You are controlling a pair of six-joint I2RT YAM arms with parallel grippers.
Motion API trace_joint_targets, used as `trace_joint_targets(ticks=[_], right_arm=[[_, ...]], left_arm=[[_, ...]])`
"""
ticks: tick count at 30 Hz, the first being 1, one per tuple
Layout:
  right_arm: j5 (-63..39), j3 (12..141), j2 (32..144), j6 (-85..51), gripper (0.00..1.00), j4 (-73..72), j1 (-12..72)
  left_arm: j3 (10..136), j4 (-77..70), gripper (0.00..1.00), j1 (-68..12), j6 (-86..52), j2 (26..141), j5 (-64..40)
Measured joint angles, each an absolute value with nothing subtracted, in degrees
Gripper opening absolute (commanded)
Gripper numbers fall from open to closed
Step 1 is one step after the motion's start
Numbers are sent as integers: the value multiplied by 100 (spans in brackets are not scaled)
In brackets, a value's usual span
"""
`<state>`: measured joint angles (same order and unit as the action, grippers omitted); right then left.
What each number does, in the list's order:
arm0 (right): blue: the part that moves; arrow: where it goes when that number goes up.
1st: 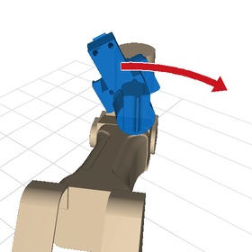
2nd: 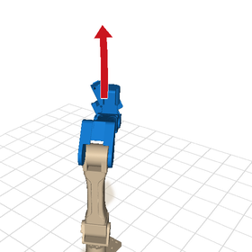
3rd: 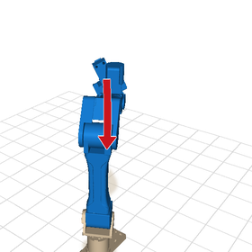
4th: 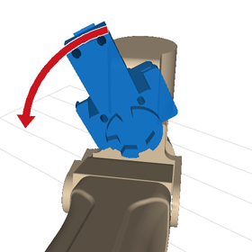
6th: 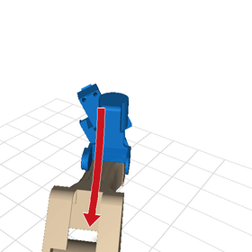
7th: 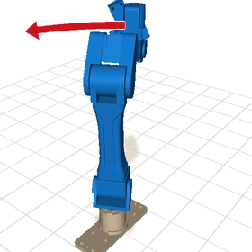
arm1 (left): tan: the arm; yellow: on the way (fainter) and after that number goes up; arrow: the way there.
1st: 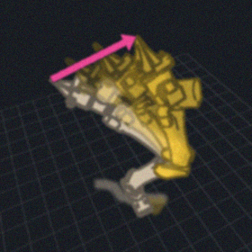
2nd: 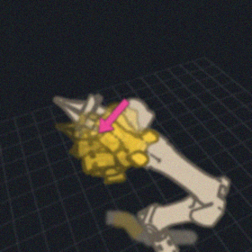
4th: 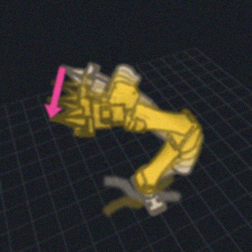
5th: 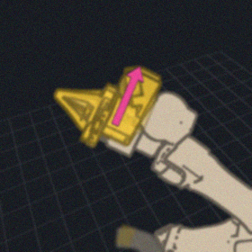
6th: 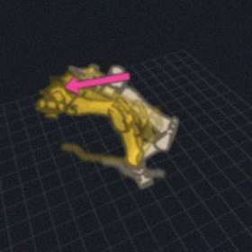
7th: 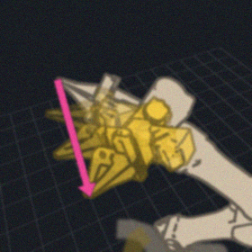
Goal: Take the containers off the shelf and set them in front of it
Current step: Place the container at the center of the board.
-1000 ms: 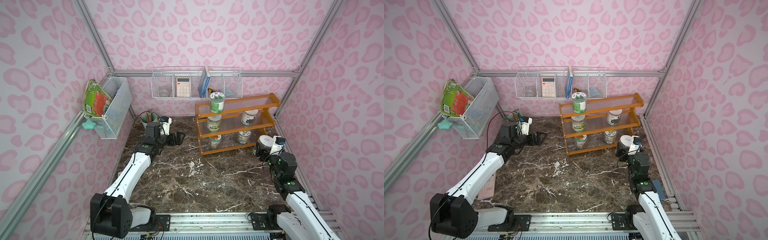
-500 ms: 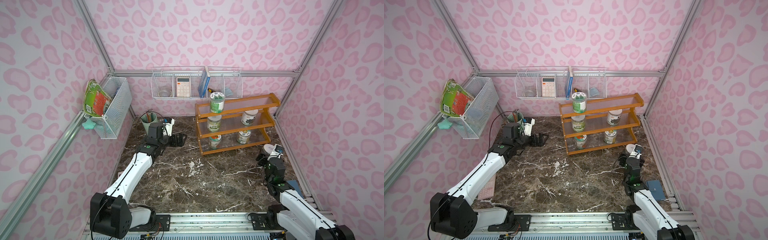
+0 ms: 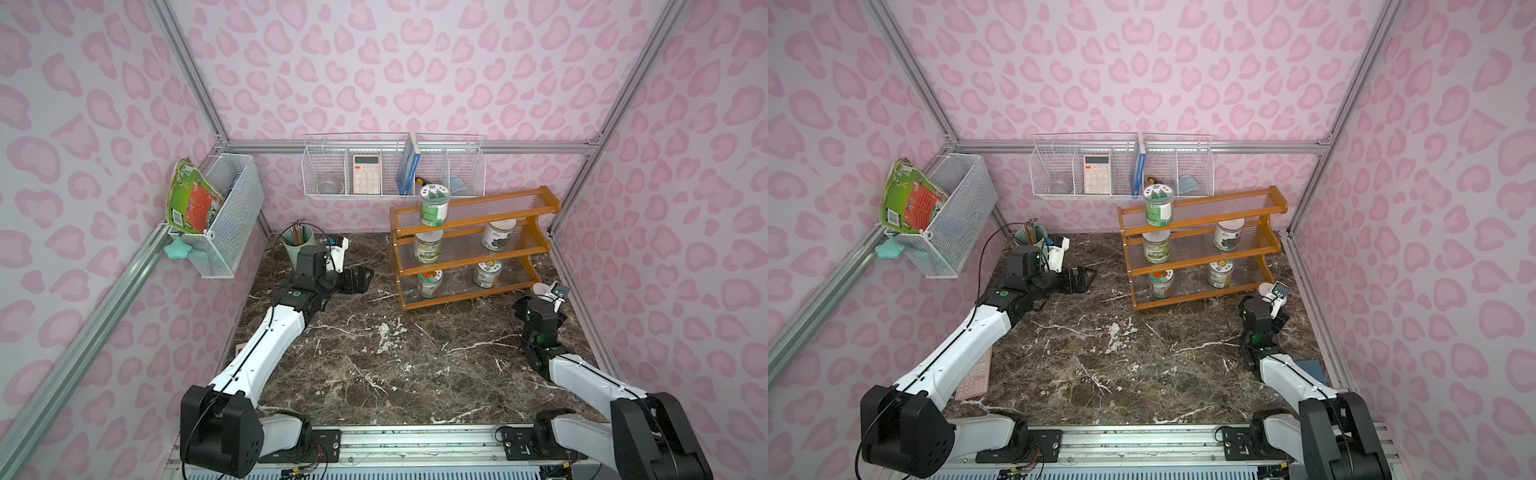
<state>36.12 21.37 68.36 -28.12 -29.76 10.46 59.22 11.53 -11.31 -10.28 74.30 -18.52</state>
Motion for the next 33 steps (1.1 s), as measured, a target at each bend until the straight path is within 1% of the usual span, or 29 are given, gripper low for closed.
trace_joint_targets(ticks=[3,10,19,24,28,30,33], right_arm=[[3662,2309,7081,-2827,58,-2939,854],[3437,2556,7496,-2845,58,-2812,183],[2936,2847,7966,-2707,58,-2617,-1],[2773,2858,8108,-2576,63,-2401,-1],[2753,2777,8110,-2539,69,-2477,1],[2753,2720,8103,-2530,73,-2567,3],[2757,2663,8090,-2523,83,-2655,40]], left_arm=[[5922,1153,100,-1135,-1028,7430,-1852],[5894,1151,100,-1135,-1028,7400,-1835],[5874,1144,99,-1138,-1026,7387,-1822],[5874,1142,99,-1138,-1011,7380,-1787],[5870,1140,99,-1138,-1009,7380,-1769],[5867,1140,99,-1138,-1009,7380,-1756],[5867,1140,99,-1138,-1009,7378,-1750]])
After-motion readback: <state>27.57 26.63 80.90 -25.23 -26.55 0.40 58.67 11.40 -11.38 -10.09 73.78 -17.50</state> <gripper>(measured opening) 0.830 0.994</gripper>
